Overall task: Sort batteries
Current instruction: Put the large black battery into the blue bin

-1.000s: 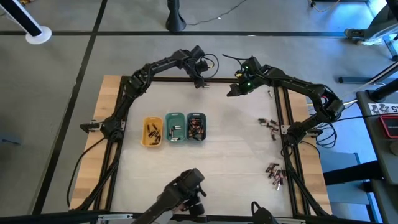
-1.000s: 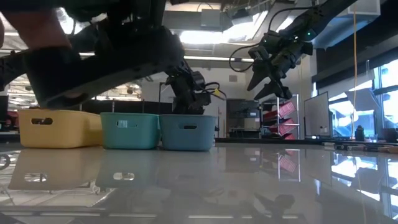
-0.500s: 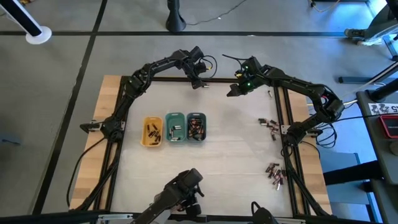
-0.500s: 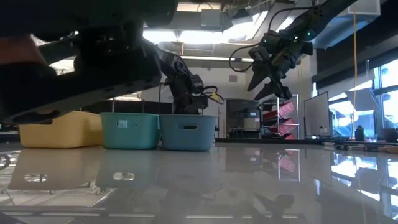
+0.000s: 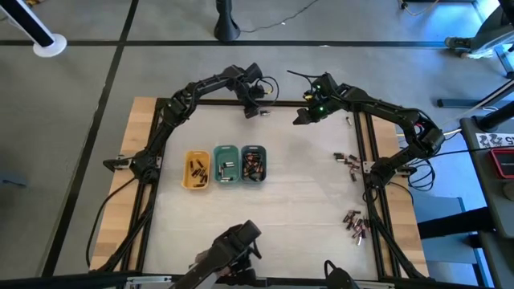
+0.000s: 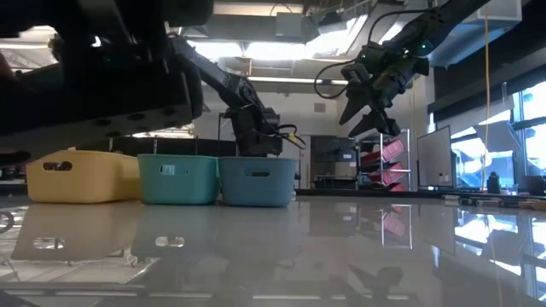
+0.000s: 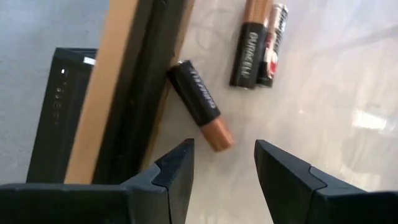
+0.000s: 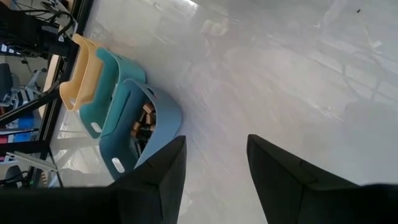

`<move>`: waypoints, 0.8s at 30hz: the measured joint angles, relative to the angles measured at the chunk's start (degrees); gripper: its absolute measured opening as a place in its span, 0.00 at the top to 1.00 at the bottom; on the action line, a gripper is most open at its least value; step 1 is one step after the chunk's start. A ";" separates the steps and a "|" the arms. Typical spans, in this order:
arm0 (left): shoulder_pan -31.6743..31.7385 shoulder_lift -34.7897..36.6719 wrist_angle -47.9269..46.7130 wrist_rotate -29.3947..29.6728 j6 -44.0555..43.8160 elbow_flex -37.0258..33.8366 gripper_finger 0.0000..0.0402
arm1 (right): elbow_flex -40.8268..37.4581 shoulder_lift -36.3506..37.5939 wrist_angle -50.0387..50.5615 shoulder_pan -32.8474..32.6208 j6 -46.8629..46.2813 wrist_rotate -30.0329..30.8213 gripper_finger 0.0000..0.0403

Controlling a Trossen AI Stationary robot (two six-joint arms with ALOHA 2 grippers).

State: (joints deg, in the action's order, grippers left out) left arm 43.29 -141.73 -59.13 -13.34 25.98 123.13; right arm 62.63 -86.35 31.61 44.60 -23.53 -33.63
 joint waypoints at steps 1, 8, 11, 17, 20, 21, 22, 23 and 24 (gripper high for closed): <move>-0.06 0.00 -0.33 0.00 0.37 0.00 0.60 | 0.00 0.00 0.00 0.00 0.05 0.00 0.57; -0.48 0.00 -1.36 -0.09 1.70 0.00 0.60 | 0.00 0.00 -0.03 0.00 0.85 0.00 0.57; -0.70 0.00 -1.27 -0.13 1.34 0.04 0.60 | 0.00 0.00 -0.02 0.00 0.98 0.00 0.57; -0.84 0.00 1.22 1.65 -4.25 0.04 0.60 | 0.00 0.00 0.00 0.00 1.11 0.00 0.57; -1.28 0.00 2.18 2.04 -5.90 0.04 0.60 | 0.00 0.00 0.00 0.00 1.27 0.00 0.57; -1.53 0.00 2.26 2.10 -6.27 0.04 0.60 | 0.00 0.00 0.00 0.00 1.27 0.00 0.57; -1.81 0.00 2.33 2.09 -6.43 0.04 0.60 | 0.00 0.00 0.00 0.00 1.28 0.00 0.57; -2.12 0.00 2.32 2.08 -6.54 0.04 0.60 | 0.00 0.00 0.00 0.00 1.29 0.00 0.57; -2.45 -0.02 2.46 2.11 -6.52 0.04 0.60 | 0.00 0.00 0.02 0.00 1.29 0.00 0.57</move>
State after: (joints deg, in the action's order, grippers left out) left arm 40.84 -141.75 -56.67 -11.24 19.47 123.17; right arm 62.63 -86.35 31.63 44.60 -22.24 -33.63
